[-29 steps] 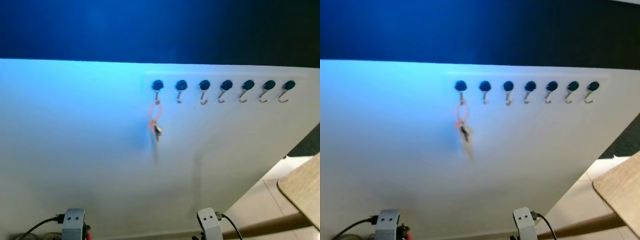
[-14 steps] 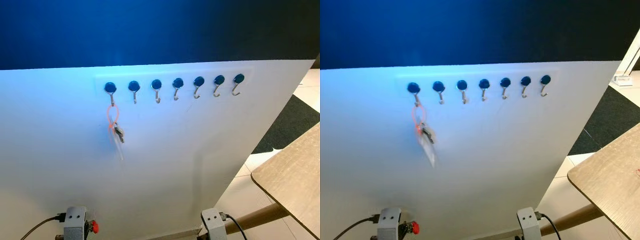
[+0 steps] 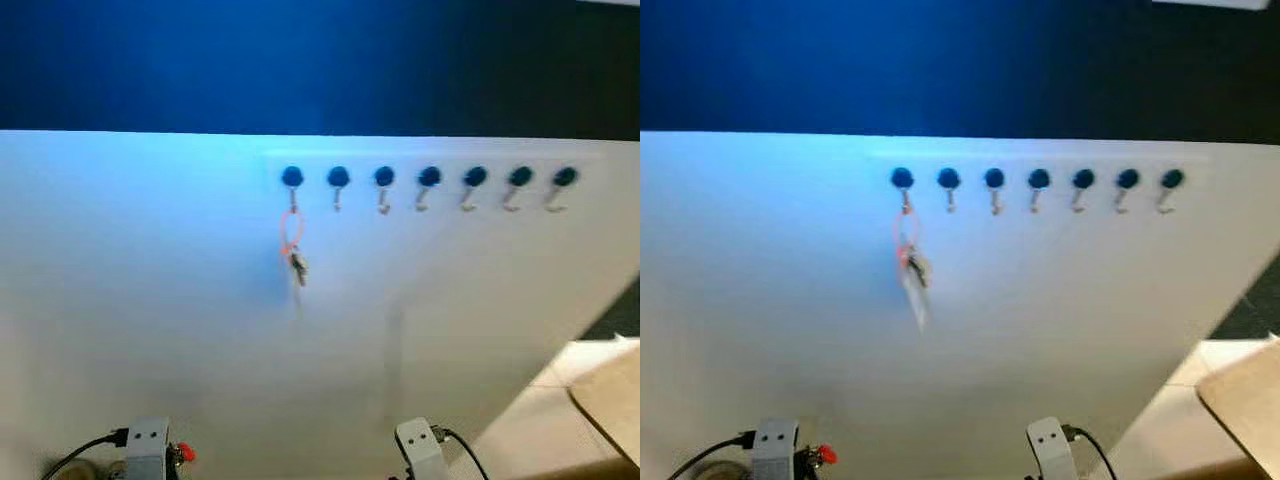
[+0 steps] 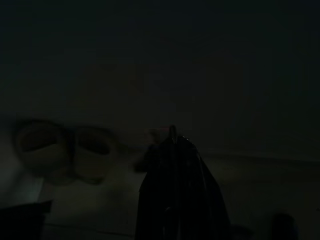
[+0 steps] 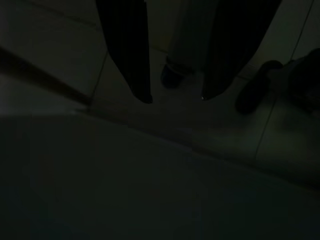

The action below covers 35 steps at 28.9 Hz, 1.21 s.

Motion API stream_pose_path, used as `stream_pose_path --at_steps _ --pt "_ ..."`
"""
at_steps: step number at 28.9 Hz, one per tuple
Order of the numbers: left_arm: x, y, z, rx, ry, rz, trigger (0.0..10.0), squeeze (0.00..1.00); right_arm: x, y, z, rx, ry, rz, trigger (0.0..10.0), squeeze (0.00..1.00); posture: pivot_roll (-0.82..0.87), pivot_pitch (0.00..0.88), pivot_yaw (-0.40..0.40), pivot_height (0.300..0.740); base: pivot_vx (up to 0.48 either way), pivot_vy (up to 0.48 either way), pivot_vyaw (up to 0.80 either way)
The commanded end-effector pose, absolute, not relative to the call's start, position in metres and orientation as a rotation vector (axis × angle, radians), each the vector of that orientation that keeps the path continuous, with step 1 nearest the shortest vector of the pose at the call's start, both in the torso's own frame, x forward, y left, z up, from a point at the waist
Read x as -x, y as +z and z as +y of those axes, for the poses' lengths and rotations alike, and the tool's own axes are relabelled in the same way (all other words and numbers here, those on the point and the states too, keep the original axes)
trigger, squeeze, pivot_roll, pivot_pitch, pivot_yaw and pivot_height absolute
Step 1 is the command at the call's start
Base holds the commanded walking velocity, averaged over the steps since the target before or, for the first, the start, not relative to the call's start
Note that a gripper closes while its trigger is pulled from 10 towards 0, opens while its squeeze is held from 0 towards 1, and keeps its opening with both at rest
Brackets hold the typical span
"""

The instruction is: Hang keys on a hook

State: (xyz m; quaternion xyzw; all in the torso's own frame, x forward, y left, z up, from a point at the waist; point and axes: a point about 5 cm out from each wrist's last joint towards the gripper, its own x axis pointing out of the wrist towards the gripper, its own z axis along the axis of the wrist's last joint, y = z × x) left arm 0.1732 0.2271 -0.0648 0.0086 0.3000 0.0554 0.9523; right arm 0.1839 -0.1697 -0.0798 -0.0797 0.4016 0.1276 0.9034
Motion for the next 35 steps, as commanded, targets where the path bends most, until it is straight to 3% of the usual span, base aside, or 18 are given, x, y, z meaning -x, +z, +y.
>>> stream_pose_path --at_steps 1,5,20,35 --pt "-0.1716 -0.0655 0.2269 -0.024 0.096 0.616 10.0 0.00 -0.1817 -0.0807 -0.1706 0.166 0.257 0.832 10.0 0.00 0.08 0.028 -0.035 0.740 0.000 0.000 0.80" --pt "-0.1723 -0.0653 0.2260 -0.022 0.091 0.614 10.0 0.00 -0.1819 -0.0806 -0.1708 0.162 0.251 0.830 10.0 0.00 0.08 0.031 -0.034 0.740 0.000 0.000 0.72" --pt "-0.1728 -0.0645 0.2247 0.007 0.099 0.598 10.0 0.00 -0.1796 -0.0816 -0.1728 0.110 0.210 0.835 10.0 0.00 0.08 0.042 -0.032 0.740 0.000 0.000 0.00" --pt "-0.1726 -0.0648 0.2261 0.021 0.110 0.602 10.0 0.00 -0.1816 -0.0808 -0.1711 0.108 0.211 0.830 10.0 0.00 0.08 0.042 -0.035 0.740 -0.284 0.000 0.00"
